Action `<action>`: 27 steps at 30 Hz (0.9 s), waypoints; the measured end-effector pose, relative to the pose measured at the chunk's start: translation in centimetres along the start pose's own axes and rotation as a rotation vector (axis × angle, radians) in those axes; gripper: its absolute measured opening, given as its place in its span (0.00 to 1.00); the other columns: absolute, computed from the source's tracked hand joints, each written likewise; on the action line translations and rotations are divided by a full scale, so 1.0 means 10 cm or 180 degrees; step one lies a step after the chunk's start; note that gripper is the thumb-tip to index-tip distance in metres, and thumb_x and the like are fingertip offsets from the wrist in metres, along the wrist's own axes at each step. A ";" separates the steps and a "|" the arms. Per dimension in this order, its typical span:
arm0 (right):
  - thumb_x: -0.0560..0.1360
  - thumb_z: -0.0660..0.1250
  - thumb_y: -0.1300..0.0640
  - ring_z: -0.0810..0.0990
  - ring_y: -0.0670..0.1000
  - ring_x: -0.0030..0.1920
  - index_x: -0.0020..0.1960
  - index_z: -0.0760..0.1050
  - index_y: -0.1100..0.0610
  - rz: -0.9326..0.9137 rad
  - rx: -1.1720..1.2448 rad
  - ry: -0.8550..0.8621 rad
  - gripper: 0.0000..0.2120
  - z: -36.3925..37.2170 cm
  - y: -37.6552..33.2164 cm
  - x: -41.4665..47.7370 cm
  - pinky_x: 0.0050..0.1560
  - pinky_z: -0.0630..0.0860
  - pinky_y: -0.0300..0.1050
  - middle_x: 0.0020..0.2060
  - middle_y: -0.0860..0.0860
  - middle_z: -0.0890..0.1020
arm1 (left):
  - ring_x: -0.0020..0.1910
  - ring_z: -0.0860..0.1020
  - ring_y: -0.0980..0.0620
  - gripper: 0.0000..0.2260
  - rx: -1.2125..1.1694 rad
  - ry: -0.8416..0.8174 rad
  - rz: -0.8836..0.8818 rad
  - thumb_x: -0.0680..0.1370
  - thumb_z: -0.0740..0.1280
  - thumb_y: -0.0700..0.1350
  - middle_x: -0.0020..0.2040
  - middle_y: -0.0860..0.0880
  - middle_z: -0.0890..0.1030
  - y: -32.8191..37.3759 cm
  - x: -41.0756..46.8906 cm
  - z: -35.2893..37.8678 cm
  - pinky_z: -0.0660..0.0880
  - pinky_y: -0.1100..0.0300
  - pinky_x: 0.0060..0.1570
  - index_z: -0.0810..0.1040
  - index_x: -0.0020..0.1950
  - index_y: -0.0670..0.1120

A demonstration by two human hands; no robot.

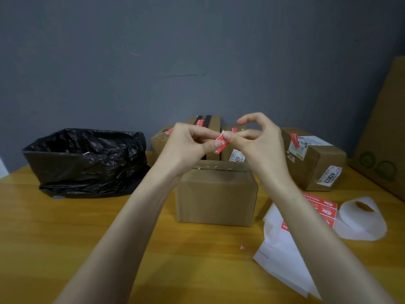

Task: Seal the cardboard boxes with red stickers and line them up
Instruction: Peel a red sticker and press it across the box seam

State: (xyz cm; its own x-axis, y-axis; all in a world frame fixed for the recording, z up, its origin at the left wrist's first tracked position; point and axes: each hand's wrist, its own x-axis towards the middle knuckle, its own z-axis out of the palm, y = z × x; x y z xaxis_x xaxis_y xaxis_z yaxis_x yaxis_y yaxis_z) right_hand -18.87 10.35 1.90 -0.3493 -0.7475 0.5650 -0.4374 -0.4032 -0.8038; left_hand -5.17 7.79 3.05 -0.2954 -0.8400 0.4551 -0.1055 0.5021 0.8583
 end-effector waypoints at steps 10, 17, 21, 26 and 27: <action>0.69 0.73 0.52 0.81 0.41 0.35 0.37 0.81 0.53 -0.0266 -0.0553 -0.0220 0.05 0.01 -0.19 -0.05 0.39 0.77 0.37 0.31 0.44 0.83 | 0.43 0.79 0.53 0.07 -0.0263 -0.0488 -0.0232 0.73 0.69 0.36 0.44 0.38 0.82 -0.03 0.01 -0.18 0.74 0.62 0.48 0.84 0.45 0.46; 0.73 0.69 0.64 0.80 0.48 0.30 0.43 0.79 0.61 0.0099 0.0566 -0.0161 0.01 0.08 -0.24 -0.15 0.32 0.77 0.38 0.32 0.56 0.82 | 0.31 0.79 0.60 0.06 -0.0092 -0.0120 -0.0129 0.69 0.74 0.37 0.32 0.51 0.81 0.03 0.00 -0.24 0.74 0.69 0.35 0.79 0.39 0.45; 0.75 0.66 0.65 0.81 0.46 0.30 0.57 0.71 0.58 0.0006 0.0636 -0.0462 0.12 0.16 -0.33 -0.25 0.32 0.78 0.35 0.33 0.54 0.82 | 0.35 0.80 0.57 0.08 -0.0184 -0.0066 0.0081 0.70 0.71 0.31 0.37 0.46 0.82 0.08 -0.04 -0.38 0.78 0.67 0.38 0.77 0.37 0.43; 0.74 0.66 0.67 0.83 0.47 0.34 0.43 0.77 0.58 -0.0024 0.0444 -0.0415 0.05 0.36 -0.37 -0.23 0.34 0.79 0.37 0.34 0.51 0.83 | 0.37 0.82 0.55 0.07 0.0270 -0.0110 0.0135 0.69 0.73 0.35 0.37 0.46 0.83 0.09 -0.07 -0.66 0.79 0.65 0.44 0.80 0.43 0.45; 0.73 0.67 0.67 0.83 0.47 0.34 0.40 0.77 0.57 0.0060 0.0501 -0.0441 0.07 0.44 -0.36 -0.21 0.35 0.80 0.38 0.34 0.52 0.83 | 0.38 0.82 0.53 0.06 0.0456 -0.0118 0.0104 0.69 0.74 0.36 0.37 0.46 0.83 0.05 -0.08 -0.72 0.79 0.62 0.46 0.81 0.41 0.46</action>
State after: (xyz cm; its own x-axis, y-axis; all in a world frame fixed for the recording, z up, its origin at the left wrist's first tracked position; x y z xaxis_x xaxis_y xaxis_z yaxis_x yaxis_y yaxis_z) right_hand -12.87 11.01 2.84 -0.2340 -0.8168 0.5273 -0.2932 -0.4578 -0.8393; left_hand 1.83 7.24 4.87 -0.3354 -0.8159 0.4709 -0.2291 0.5555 0.7993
